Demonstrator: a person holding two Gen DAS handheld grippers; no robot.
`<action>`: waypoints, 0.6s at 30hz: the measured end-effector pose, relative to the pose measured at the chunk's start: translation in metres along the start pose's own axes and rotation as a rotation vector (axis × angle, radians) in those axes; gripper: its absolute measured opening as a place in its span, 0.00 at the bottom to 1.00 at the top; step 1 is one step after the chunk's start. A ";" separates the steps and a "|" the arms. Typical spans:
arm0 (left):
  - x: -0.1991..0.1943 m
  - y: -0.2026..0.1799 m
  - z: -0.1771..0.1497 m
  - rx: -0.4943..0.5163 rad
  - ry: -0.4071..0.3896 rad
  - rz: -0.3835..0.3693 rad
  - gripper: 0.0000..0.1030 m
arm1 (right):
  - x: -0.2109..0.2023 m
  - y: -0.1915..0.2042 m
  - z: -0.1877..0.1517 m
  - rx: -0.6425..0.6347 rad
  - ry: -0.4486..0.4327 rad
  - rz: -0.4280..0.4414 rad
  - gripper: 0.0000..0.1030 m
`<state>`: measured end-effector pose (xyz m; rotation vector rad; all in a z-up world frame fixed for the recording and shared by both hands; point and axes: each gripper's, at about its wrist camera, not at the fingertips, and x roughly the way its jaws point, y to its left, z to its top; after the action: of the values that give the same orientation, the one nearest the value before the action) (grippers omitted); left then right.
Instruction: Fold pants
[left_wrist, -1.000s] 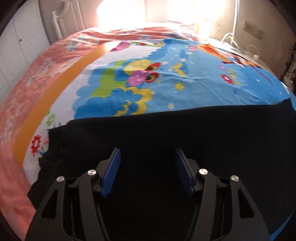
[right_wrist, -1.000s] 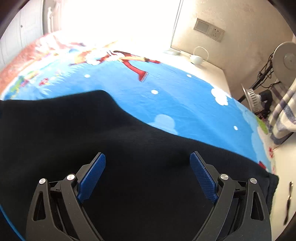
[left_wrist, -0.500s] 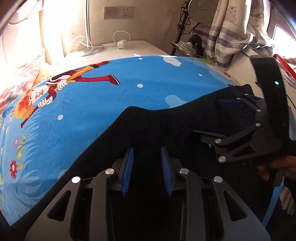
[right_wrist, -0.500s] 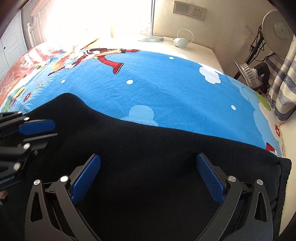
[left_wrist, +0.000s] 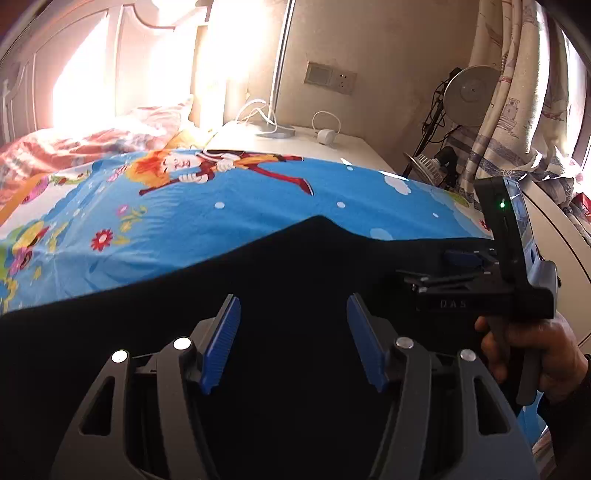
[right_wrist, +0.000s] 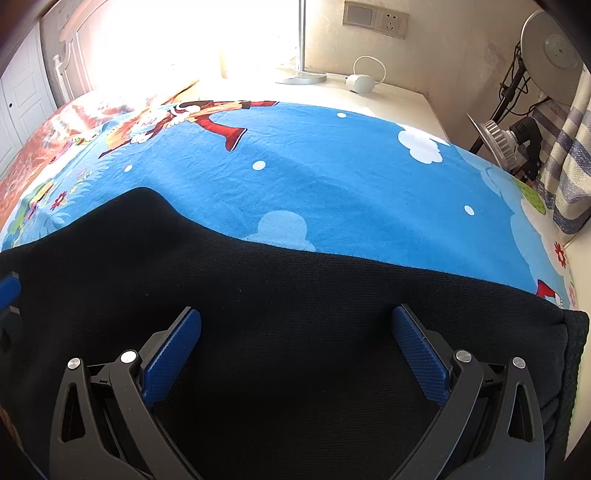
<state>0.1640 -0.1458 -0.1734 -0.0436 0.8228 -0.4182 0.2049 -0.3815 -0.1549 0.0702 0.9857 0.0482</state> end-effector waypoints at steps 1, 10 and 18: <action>-0.005 0.008 -0.014 -0.052 0.020 -0.005 0.55 | -0.006 -0.006 0.000 0.013 -0.009 0.038 0.96; -0.077 0.133 -0.084 -0.242 -0.018 0.244 0.37 | -0.048 -0.132 -0.018 0.150 -0.041 -0.266 0.96; -0.183 0.293 -0.122 -0.708 -0.272 0.498 0.35 | -0.056 -0.156 -0.028 0.304 -0.043 -0.252 0.95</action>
<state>0.0667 0.2075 -0.1861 -0.5303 0.6487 0.3576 0.1521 -0.5400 -0.1363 0.2241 0.9465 -0.3342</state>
